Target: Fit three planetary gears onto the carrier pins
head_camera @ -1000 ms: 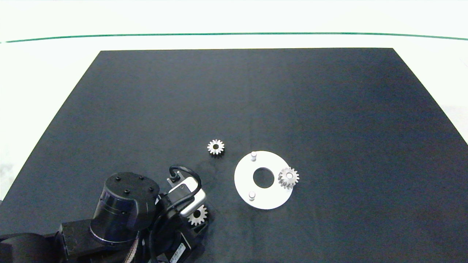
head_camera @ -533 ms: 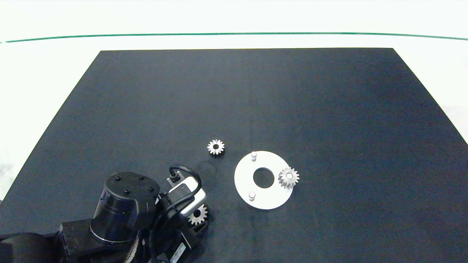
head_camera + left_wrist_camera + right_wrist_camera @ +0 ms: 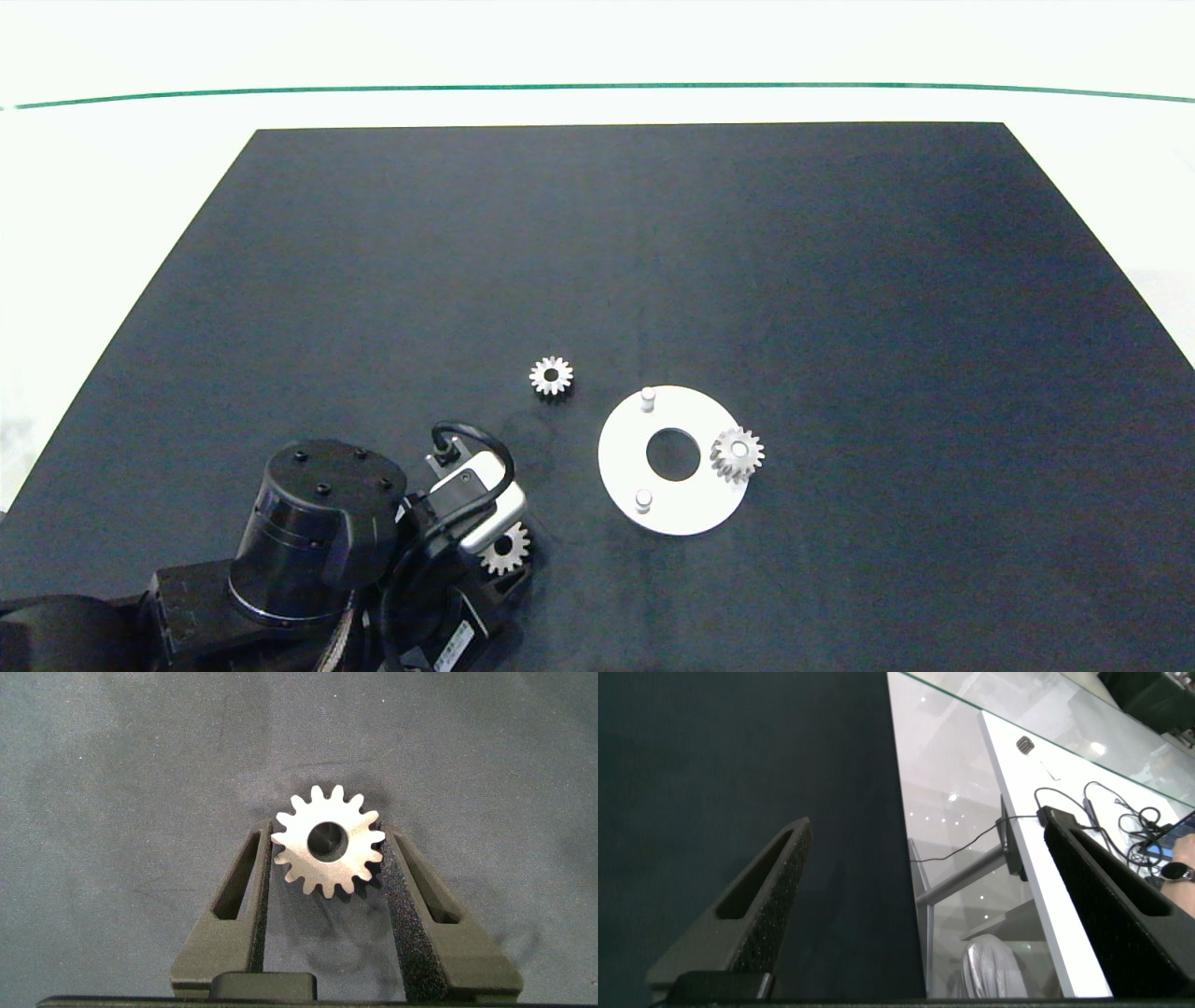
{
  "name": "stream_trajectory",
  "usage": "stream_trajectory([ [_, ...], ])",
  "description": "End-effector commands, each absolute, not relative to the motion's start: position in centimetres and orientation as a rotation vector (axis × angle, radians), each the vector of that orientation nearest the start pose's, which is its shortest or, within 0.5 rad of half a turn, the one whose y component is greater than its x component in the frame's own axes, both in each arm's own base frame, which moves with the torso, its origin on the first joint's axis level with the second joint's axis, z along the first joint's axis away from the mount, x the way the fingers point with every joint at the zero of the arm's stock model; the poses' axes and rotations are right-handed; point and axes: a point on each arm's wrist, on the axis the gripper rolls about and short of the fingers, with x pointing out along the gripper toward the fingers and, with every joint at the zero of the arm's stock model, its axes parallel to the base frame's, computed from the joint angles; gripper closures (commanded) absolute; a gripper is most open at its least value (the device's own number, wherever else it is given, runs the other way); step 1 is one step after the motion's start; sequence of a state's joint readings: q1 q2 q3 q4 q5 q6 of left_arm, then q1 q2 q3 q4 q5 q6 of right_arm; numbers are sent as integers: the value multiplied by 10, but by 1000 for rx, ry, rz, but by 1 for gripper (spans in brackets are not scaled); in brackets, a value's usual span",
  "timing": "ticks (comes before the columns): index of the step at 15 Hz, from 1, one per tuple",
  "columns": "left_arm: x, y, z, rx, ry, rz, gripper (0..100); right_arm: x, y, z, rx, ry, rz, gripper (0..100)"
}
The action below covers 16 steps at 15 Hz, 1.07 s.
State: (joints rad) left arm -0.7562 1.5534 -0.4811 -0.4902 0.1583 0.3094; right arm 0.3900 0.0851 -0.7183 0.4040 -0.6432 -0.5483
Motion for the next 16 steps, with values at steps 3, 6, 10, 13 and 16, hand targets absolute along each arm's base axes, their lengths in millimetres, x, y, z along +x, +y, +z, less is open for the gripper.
stream_trajectory([
  [3,164,-152,130,547,420,-667,93,-83,-49,195,-431,-68,-282,0],
  [6,150,-159,146,497,356,-707,93,-81,-48,191,-435,-58,-285,0],
  [10,149,-186,163,522,293,-701,93,-81,-48,191,-437,-57,-286,0],
  [13,153,-205,177,582,318,-727,93,-81,-48,191,-436,-58,-285,0],
  [16,164,-224,186,598,306,-705,93,-81,-48,191,-436,-58,-285,0],
])
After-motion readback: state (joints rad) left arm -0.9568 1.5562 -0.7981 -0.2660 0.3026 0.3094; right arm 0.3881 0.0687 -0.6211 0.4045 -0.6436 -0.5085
